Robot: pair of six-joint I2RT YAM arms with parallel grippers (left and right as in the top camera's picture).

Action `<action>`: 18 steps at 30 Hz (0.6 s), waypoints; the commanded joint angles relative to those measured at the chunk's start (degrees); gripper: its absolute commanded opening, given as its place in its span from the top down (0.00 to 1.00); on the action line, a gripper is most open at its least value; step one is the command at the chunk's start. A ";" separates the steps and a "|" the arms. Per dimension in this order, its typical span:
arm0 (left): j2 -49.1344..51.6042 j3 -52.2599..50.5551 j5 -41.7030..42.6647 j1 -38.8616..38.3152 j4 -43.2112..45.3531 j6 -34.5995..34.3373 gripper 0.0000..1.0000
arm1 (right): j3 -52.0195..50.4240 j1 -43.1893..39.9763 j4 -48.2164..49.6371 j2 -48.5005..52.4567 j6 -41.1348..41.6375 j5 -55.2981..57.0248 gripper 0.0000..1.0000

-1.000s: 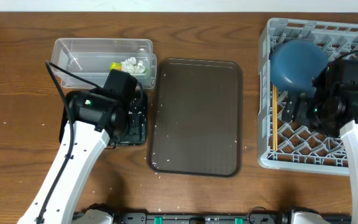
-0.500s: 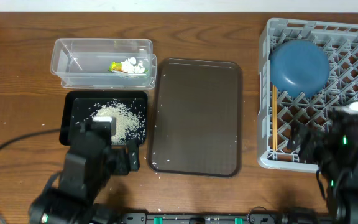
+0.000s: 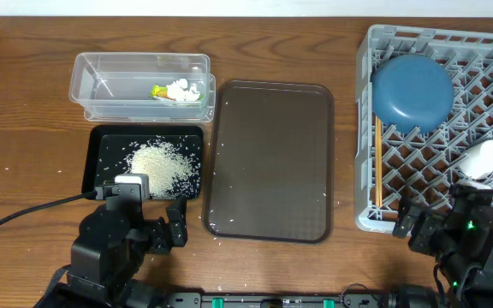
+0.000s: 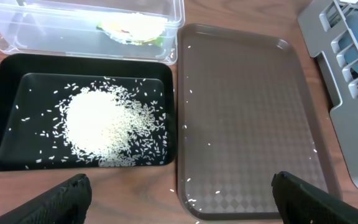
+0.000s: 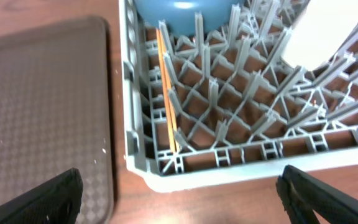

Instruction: Sort waste into correct bins and load items into the dishwasher rack

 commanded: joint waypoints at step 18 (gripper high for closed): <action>-0.20 -0.26 -0.48 -0.24 0.11 0.11 0.04 | -2.12 2.10 -0.04 -4.57 -0.37 1.22 0.01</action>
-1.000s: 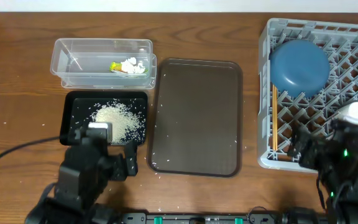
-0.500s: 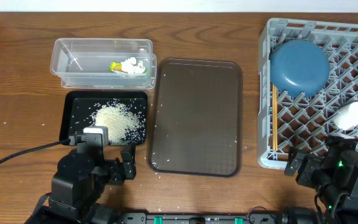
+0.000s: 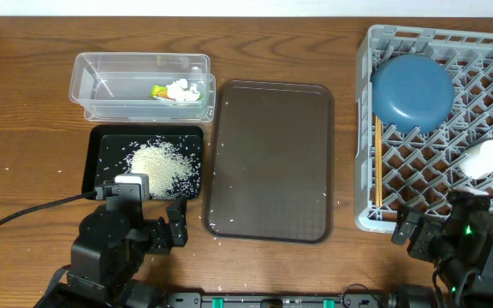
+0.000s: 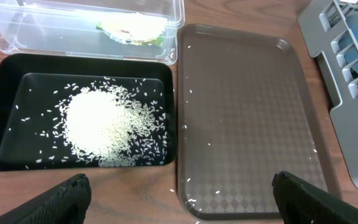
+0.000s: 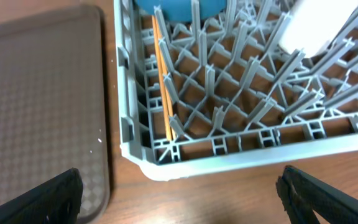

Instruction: Sort waste into correct bins and load items into the dishwasher rack

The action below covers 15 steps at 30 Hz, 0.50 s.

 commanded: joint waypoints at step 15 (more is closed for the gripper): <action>-0.20 -0.26 -0.48 -0.24 0.11 0.11 0.04 | -29.77 9.81 36.76 -25.49 -0.42 2.08 0.01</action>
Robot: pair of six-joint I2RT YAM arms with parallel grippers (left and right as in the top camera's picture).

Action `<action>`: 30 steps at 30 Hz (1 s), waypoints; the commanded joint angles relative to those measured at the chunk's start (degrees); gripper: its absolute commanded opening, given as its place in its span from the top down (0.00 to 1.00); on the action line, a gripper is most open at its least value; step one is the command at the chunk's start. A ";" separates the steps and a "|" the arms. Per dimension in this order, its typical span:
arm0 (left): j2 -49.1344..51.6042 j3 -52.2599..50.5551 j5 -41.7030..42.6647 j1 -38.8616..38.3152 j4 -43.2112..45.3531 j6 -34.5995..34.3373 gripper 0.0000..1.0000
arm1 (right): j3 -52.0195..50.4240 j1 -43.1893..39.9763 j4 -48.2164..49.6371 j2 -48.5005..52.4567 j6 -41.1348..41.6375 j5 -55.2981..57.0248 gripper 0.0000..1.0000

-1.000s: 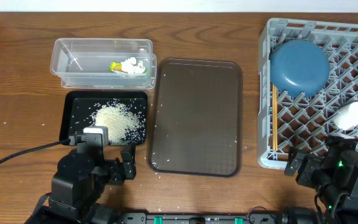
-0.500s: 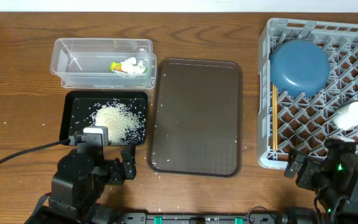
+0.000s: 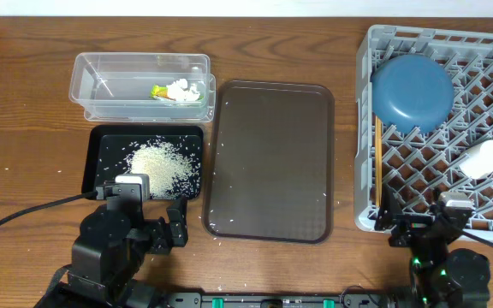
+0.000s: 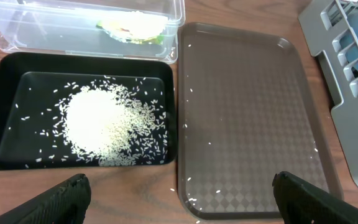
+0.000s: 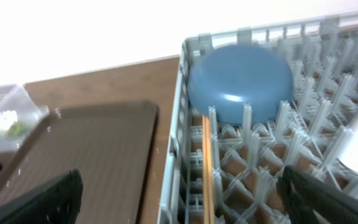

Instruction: Sort waste into correct bins and load items into the dishwasher rack

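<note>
The grey dishwasher rack [image 3: 365,128] at the right holds a blue bowl [image 3: 412,91], a white cup [image 3: 484,157] and orange chopsticks [image 3: 377,162]. A clear bin [image 3: 141,85] with scraps and a black bin [image 3: 101,162] with rice sit at the left. The brown tray [image 3: 270,162] between them is bare but for rice grains. My left gripper [image 4: 180,202] is open near the table's front, below the black bin and tray. My right gripper [image 5: 179,199] is open and empty, low at the rack's near left corner.
Loose rice grains [image 3: 221,235] lie on the wood near the tray's front edge. A black cable [image 3: 24,212] runs from the left arm to the table's left edge. The rack's upright tines [image 5: 247,118] stand close in front of the right wrist.
My right arm has drawn back toward the table's front and tilted up, so its camera now looks level across the rack. The left arm has not moved.
My right gripper hung open over the rack's near left corner, looking down on the chopsticks. It then sat slightly further back, and now rests low at the front edge, tilted up. The left gripper stayed open and still throughout.
</note>
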 commanded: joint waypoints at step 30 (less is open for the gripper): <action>-0.20 0.00 -0.46 -0.24 0.09 0.11 0.04 | -22.36 1.11 28.74 -3.52 -9.46 -0.20 0.01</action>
